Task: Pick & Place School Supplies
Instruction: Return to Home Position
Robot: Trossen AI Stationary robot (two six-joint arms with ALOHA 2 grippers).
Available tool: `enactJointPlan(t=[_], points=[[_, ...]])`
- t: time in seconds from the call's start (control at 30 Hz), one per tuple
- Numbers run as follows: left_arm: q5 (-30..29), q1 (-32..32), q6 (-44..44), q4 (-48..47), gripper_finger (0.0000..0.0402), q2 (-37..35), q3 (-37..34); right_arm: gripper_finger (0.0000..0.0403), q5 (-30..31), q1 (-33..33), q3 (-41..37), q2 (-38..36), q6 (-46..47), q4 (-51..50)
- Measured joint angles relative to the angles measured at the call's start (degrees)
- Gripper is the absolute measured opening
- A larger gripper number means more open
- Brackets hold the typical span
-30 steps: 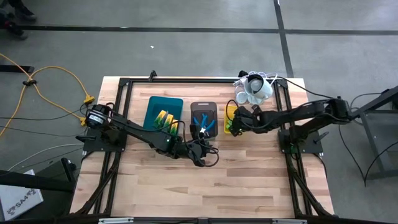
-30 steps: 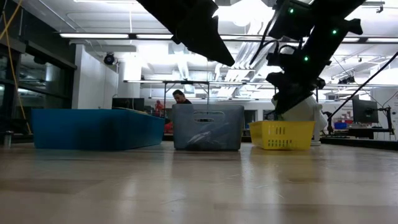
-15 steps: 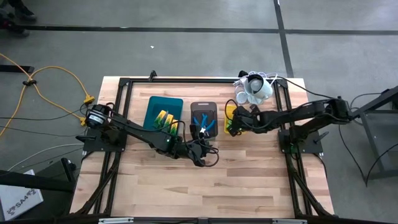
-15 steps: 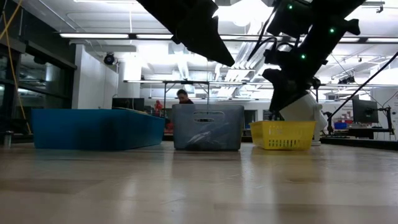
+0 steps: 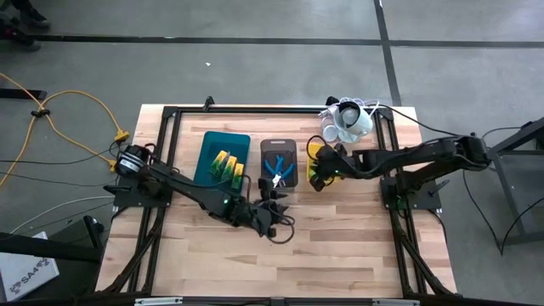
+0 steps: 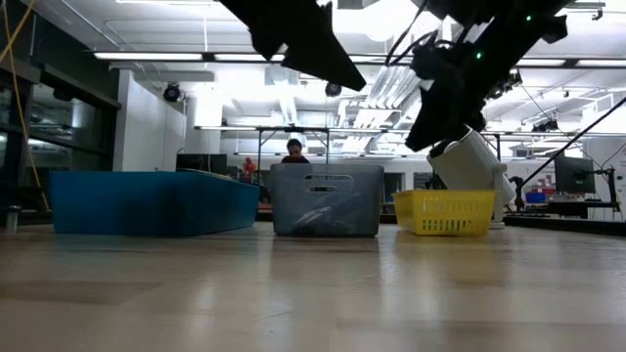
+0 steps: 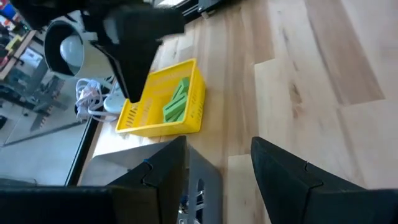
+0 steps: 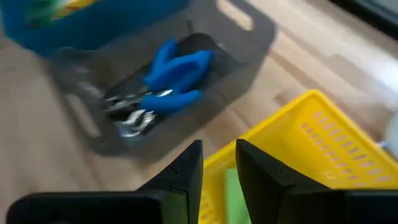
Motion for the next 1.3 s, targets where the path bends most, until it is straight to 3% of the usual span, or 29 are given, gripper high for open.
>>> enactJointPlan(t=[0.27,0.53,0.63,0.87,1.07,1.3], points=[[-0.3,-3.6,-0.3,-0.1,0.0173,0.0,0.0,0.0084,-9.5,2.4,0.0,-5.2,0.0,0.6],[-0.4,-6.6,-3.1,-1.5,0.0173,0.0,0.0,0.0079,-13.1,5.8,0.0,-8.9,0.7,0.1],[-2.0,-7.1,-9.3,-5.6,0.0173,-1.0,0.0,0.0082,-10.7,7.3,0.0,-10.3,0.8,0.0],[-1.6,-5.8,-27.4,-26.0,0.0173,-8.4,-0.2,0.0083,-5.5,10.9,0.0,-17.4,0.8,-3.4],[-1.6,-7.1,-29.2,-31.4,0.0173,-14.3,-0.8,0.0083,-1.6,13.4,-5.1,-26.2,0.5,-2.9],[-3.9,-9.4,-29.4,-34.6,0.0173,-20.9,-0.9,0.0083,-2.0,13.7,-17.6,-37.2,-0.1,9.9]])
